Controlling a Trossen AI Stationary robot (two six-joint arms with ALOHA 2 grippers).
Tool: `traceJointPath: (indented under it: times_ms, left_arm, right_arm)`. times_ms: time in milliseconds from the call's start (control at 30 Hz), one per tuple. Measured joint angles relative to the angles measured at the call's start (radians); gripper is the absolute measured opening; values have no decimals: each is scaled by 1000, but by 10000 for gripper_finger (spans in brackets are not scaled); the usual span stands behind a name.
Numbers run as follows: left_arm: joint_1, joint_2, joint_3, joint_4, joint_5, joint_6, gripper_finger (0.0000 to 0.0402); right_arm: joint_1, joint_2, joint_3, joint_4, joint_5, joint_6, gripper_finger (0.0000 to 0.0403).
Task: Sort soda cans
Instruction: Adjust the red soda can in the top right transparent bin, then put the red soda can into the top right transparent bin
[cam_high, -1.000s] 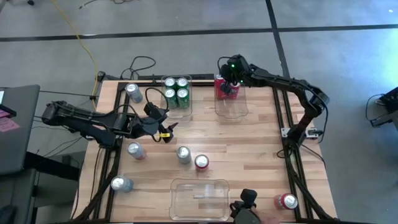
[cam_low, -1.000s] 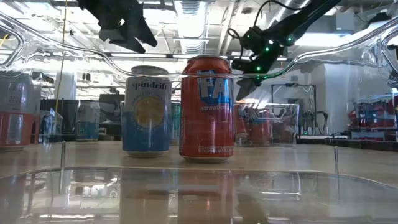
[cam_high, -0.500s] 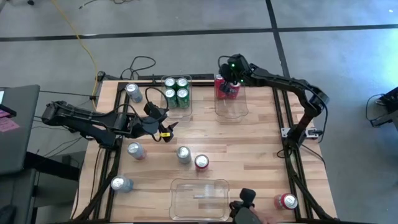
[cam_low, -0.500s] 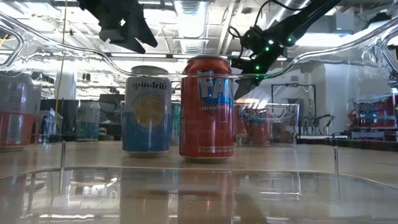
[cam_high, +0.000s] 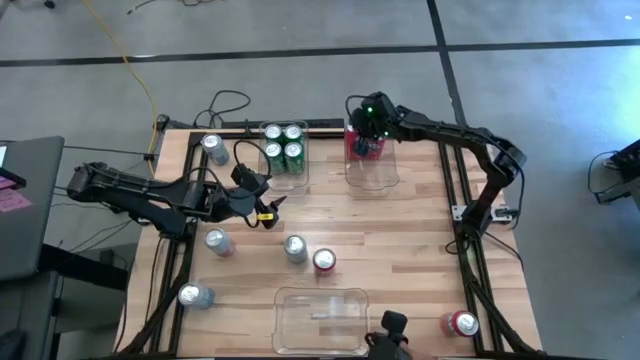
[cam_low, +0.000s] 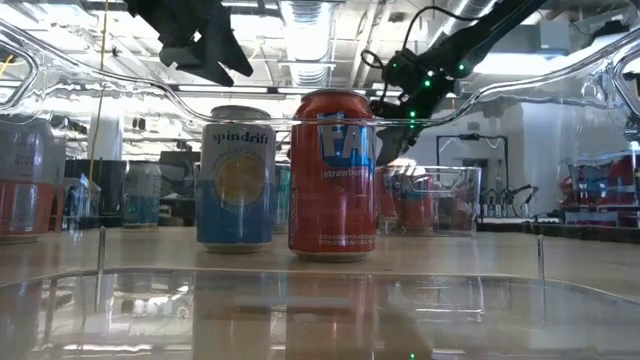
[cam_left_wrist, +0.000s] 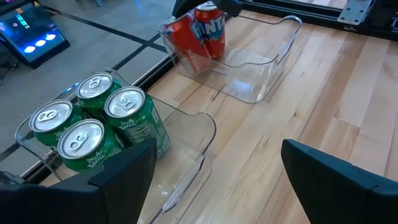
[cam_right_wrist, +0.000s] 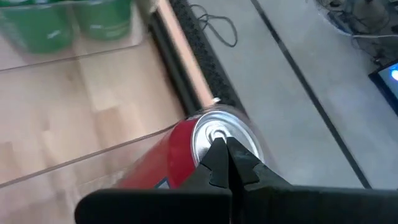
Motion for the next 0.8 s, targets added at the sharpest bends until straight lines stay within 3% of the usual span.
traceJointPath:
  times_ms: [600, 800]
  left_arm:
    - [0, 0, 0, 0, 0, -8, 338]
    - [0, 0, 0, -1, 0, -9, 338]
  right_arm:
    - [100, -145, -5, -175, 51, 127, 5]
    - [151, -125, -5, -306, 34, 149, 1]
